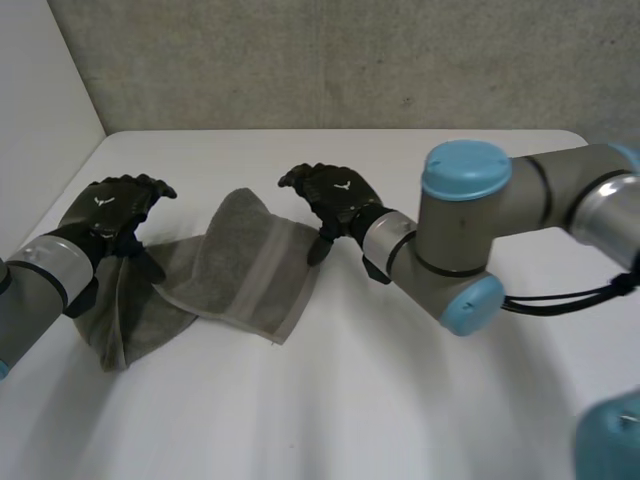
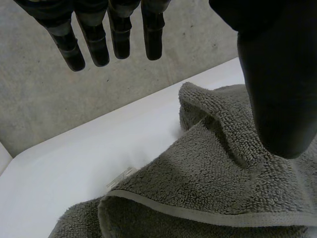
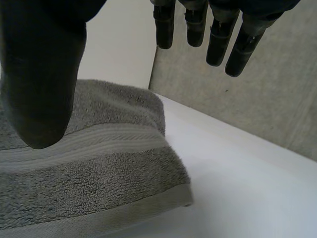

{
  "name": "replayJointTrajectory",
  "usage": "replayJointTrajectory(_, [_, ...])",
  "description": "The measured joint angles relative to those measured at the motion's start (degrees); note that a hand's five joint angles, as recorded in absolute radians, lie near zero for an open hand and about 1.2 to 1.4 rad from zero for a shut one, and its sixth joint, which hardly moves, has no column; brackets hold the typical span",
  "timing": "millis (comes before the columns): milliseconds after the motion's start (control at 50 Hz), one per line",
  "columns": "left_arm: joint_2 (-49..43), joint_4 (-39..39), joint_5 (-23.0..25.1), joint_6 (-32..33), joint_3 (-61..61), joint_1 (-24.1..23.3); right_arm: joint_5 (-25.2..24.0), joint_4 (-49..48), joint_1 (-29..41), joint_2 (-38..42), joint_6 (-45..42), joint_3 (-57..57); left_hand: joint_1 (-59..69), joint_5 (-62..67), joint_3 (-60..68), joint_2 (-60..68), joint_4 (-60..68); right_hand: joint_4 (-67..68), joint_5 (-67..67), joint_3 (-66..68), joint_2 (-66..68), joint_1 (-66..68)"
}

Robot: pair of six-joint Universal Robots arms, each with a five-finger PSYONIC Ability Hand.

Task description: Fold the towel.

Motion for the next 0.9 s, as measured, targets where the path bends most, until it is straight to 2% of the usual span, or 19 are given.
replayJointTrajectory(200, [0.2,1.0,0.4,0.0,-0.6,0.1,-1.4,2.9,0.3,12.3,2.8,-13.6,0.0,0.0,0.0,0.0,0.0,0.0,2.1,0.0,1.0,2.1])
replayJointTrajectory(360, [0.2,1.0,0.4,0.0,-0.9,0.1,-1.3,3.5,0.2,15.9,2.8,-16.2,0.0,0.0,0.0,0.0,0.0,0.0,10.9,0.0,9.1,9.6])
replayJointTrajectory(440, [0.2,1.0,0.4,0.0,-1.0,0.0,-1.4,3.9,0.2,16.5,2.7,-16.3,0.0,0.0,0.0,0.0,0.0,0.0,18.6,0.0,17.2,17.9])
replayJointTrajectory(580, [0.2,1.0,0.4,0.0,-1.1,0.0,-1.7,4.3,0.2,16.8,2.7,-16.1,0.0,0.0,0.0,0.0,0.0,0.0,47.7,0.0,47.4,48.1])
replayJointTrajectory(640, [0.2,1.0,0.4,0.0,-1.1,0.0,-1.7,4.4,0.2,16.5,2.7,-15.7,0.0,0.0,0.0,0.0,0.0,0.0,62.3,0.0,61.2,61.3])
replayJointTrajectory(780, [0.3,1.0,0.4,0.0,-1.2,0.1,-1.8,4.1,-0.2,11.3,2.7,-11.6,0.0,0.0,0.0,0.0,0.0,0.0,63.2,0.0,61.5,61.6])
replayJointTrajectory(900, [1.2,1.0,0.4,0.0,-1.6,0.1,-3.7,3.6,-5.4,-1.0,0.5,2.1,0.0,0.0,0.0,0.0,0.0,0.0,63.4,0.0,61.5,63.0])
